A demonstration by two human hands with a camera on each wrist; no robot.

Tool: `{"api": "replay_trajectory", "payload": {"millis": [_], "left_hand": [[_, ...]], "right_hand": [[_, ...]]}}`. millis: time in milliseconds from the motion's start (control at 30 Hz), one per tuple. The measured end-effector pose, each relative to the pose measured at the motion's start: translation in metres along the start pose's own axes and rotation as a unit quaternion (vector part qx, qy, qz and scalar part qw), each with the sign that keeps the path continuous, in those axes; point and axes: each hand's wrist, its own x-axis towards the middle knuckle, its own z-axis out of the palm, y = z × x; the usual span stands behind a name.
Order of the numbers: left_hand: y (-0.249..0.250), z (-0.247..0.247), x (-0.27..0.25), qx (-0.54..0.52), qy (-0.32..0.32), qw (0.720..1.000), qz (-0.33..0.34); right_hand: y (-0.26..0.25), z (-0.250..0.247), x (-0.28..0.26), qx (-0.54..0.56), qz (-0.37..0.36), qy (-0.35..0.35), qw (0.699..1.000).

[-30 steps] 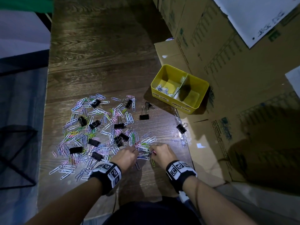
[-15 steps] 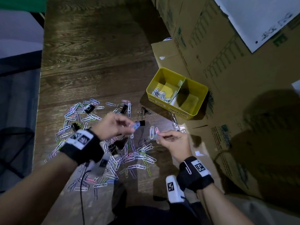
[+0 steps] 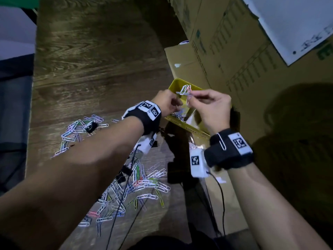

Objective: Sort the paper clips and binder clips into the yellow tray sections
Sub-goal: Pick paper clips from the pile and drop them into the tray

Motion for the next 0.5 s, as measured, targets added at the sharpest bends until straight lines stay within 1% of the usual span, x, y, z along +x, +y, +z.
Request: {"api": "replay_trajectory", "payload": {"millis": [67, 133, 200, 233, 267, 300, 333, 400, 433, 467, 500], "left_hand": [[-0.007, 0.003, -0.003, -0.019, 0.015, 1.0, -0.004], [-0.014, 0.002, -0.012, -0.075, 0.072, 0.994, -0.024], [-0.022, 0.003, -0.031, -0.161, 0.143, 0.976, -0.04], [-0.026, 0.005, -0.043, -0.184, 0.163, 0.969, -0.036], [-0.031, 0.01, -0.057, -0.172, 0.161, 0.972, -0.025], [-0.037, 0.017, -0.072, -0.128, 0.137, 0.982, -0.007], [-0.045, 0.028, -0.086, -0.074, 0.098, 0.992, 0.014], [-0.063, 0.055, -0.114, 0.02, 0.004, 0.998, 0.059], [-0.071, 0.07, -0.125, 0.071, -0.037, 0.993, 0.085], [-0.079, 0.084, -0.134, 0.127, -0.069, 0.984, 0.106], [-0.084, 0.095, -0.143, 0.184, -0.094, 0.972, 0.115]], "right_hand": [[0.008, 0.004, 0.018, -0.051, 0.01, -0.003, 0.999], [0.019, 0.007, 0.032, -0.116, 0.02, -0.004, 0.993], [0.031, 0.012, 0.044, -0.201, 0.02, -0.018, 0.979], [0.036, 0.016, 0.049, -0.247, 0.023, -0.039, 0.968], [0.041, 0.02, 0.051, -0.289, 0.029, -0.065, 0.955], [0.043, 0.025, 0.051, -0.326, 0.035, -0.096, 0.94], [0.045, 0.028, 0.049, -0.363, 0.04, -0.129, 0.922], [0.044, 0.032, 0.042, -0.419, 0.04, -0.193, 0.886], [0.042, 0.033, 0.036, -0.434, 0.028, -0.211, 0.875], [0.038, 0.034, 0.028, -0.441, 0.0, -0.218, 0.871], [0.035, 0.035, 0.019, -0.432, -0.046, -0.215, 0.875]]}}
